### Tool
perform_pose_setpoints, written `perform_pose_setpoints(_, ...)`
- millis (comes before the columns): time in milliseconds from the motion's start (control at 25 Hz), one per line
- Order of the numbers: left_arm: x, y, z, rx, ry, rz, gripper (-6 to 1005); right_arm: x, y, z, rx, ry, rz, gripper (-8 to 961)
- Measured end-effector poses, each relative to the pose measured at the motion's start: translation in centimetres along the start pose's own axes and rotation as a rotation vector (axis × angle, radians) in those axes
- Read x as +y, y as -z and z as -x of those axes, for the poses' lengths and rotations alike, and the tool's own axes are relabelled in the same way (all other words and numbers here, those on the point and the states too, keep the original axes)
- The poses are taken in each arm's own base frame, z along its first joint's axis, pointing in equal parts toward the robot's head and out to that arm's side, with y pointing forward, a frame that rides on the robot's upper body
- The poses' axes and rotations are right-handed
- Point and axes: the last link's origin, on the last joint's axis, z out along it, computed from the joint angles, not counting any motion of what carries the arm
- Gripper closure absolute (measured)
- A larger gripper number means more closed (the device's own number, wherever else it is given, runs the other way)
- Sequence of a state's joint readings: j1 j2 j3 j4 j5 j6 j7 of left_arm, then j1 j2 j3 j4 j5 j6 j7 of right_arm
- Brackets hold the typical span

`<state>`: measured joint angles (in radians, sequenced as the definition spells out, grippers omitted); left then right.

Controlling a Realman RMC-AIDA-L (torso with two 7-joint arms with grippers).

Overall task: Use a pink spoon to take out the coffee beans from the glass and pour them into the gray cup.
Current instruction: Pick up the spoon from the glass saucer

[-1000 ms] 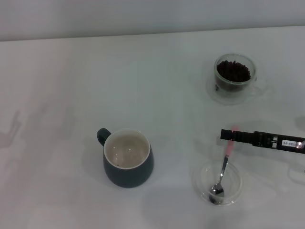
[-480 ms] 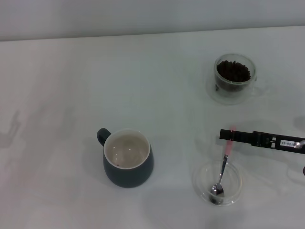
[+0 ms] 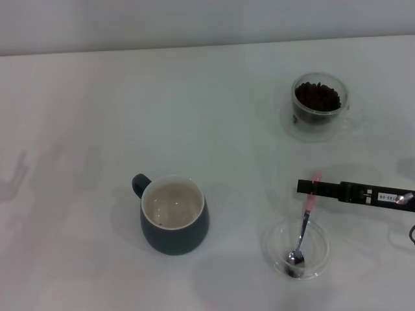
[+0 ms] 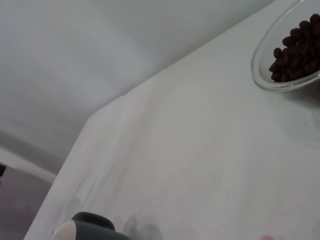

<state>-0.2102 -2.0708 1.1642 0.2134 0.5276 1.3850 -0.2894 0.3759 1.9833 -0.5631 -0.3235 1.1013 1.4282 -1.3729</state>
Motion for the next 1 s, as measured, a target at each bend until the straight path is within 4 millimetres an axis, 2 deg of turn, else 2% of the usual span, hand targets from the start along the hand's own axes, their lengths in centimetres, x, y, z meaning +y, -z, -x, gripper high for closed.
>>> perform_pose_setpoints(240,0.0,-0.02,-0.02,0.001,-0.001,0.0,245,0.09,-0.22,-0.14,0.006,-0.002,0.003,503)
perform_pose_setpoints(1000,-0.04,-0.03,-0.02,0.0,-0.017,0.001,244,0.1,-0.75,0.23,0.004,-0.004,-0.006,640)
